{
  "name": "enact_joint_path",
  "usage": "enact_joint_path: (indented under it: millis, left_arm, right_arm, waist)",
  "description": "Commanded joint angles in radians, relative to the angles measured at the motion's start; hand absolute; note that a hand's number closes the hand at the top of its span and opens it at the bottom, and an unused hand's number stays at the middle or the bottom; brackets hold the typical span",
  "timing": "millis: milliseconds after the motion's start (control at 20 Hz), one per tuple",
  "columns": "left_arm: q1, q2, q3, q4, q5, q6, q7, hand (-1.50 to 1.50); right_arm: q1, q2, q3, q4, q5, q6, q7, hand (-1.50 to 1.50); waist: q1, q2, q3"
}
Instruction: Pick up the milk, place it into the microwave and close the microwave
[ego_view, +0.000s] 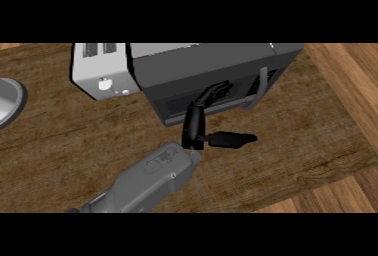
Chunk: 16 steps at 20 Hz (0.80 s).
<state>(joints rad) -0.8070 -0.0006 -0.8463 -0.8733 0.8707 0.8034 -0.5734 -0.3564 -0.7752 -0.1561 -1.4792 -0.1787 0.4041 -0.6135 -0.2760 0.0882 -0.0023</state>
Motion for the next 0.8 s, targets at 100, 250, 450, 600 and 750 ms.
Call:
enact_joint_path:
  millis: [100,250,450,600,750]
  left_arm:
    - [-0.08,0.001,0.063,0.073,0.052,0.011,-0.014,-1.5]
    - [-0.073,0.001,0.047,0.059,0.057,0.003,-0.029,-1.5]
    - [-0.077,0.001,0.039,0.07,0.081,0.0,-0.039,-1.5]
    - [-0.092,0.001,0.043,0.076,0.097,0.0,-0.049,-1.5]
    - [-0.096,0.001,0.043,0.09,0.106,-0.001,-0.061,-1.5]
  right_arm:
    - [-0.029,0.0,0.005,0.022,0.013,-0.004,-0.006,1.5]
    - [-0.002,0.137,0.038,0.085,-0.168,0.082,0.017,-1.5]
    - [-0.018,0.132,0.04,0.132,-0.215,0.126,0.052,-1.5]
    - [-0.028,0.12,0.035,0.154,-0.248,0.158,0.069,-1.5]
    - [-0.05,0.115,0.036,0.171,-0.274,0.176,0.09,-1.5]
  waist:
    - [0.005,0.013,0.0]
    - [0.022,0.027,0.006]
    - [0.019,0.032,0.002]
    - [0.008,0.025,0.002]
    - [0.02,0.026,0.002]
